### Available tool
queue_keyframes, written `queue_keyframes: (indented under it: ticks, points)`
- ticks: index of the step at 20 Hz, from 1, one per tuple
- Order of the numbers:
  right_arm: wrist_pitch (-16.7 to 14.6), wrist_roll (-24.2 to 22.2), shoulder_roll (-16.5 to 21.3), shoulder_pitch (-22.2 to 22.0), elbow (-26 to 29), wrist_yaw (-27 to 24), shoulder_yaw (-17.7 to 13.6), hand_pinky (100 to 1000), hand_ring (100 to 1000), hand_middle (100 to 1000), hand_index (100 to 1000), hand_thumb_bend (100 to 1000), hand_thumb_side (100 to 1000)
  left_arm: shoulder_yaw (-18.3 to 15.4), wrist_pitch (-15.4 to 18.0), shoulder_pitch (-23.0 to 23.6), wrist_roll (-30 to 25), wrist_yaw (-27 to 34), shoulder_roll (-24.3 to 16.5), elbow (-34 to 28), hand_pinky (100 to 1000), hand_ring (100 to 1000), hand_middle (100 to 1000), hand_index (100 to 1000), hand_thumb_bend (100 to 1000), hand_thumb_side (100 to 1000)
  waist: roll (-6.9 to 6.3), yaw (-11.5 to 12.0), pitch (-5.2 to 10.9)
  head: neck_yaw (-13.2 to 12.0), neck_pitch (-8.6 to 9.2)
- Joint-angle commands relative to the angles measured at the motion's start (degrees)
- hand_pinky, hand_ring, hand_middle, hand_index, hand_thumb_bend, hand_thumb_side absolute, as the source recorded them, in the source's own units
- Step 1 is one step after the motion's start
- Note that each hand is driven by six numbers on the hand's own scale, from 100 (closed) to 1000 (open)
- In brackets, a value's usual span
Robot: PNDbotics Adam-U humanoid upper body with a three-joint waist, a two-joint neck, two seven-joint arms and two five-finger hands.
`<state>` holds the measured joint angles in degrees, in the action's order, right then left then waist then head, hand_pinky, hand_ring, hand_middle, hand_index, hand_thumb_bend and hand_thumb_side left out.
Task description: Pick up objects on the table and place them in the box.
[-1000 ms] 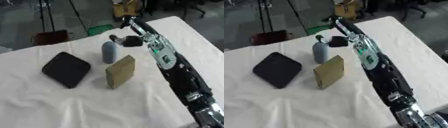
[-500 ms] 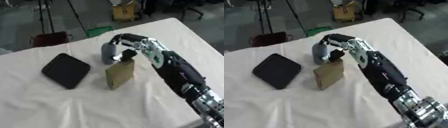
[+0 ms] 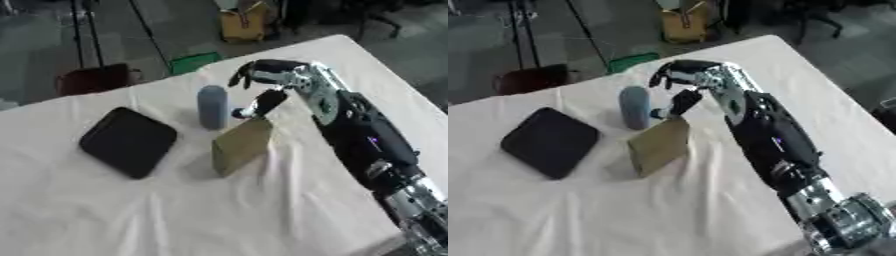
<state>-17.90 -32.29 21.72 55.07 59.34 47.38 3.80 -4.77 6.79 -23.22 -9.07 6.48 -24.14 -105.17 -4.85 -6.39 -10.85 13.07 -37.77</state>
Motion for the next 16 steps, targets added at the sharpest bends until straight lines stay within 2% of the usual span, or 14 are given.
queue_keyframes:
  ticks: [1, 4, 6, 12, 16]
  points:
    - [2.0, 2.0, 1.8, 1.4, 6.0, -1.0, -1.7, 852, 743, 819, 867, 464, 479, -0.3, 0.1, -0.5, 0.0, -0.1, -1.7, -0.5, 736, 675, 820, 888, 704, 764, 0.25, -0.1, 1.21, 0.1, 0.57]
    - [3.7, 3.3, 1.8, 1.1, 9.1, -0.5, -1.4, 851, 741, 817, 865, 464, 477, -0.3, 0.1, -0.5, 0.0, -0.1, -1.7, -0.5, 736, 675, 820, 888, 703, 764, 0.30, 0.0, 1.30, 0.2, 0.70]
    - [3.7, 2.9, 2.2, 0.8, 9.4, -0.8, -0.6, 856, 749, 817, 864, 476, 484, -0.3, 0.1, -0.6, 0.0, -0.1, -1.8, -0.6, 737, 675, 820, 888, 704, 763, 0.43, 0.0, 1.34, 0.3, 0.73]
    - [-0.6, -2.3, 4.3, 0.0, 4.8, -3.8, 6.0, 865, 771, 815, 863, 479, 501, -0.2, 0.0, -0.5, -0.2, -0.1, -2.1, -0.5, 737, 675, 820, 888, 703, 765, 0.91, 0.0, 1.31, 0.6, 0.51]
    - [-2.7, -6.2, 5.8, -0.6, 4.2, -6.6, 8.8, 867, 777, 814, 862, 478, 507, -0.2, 0.0, -0.4, -0.3, -0.2, -2.3, -0.5, 737, 675, 820, 888, 703, 766, 1.25, -0.2, 1.29, 0.6, 0.36]
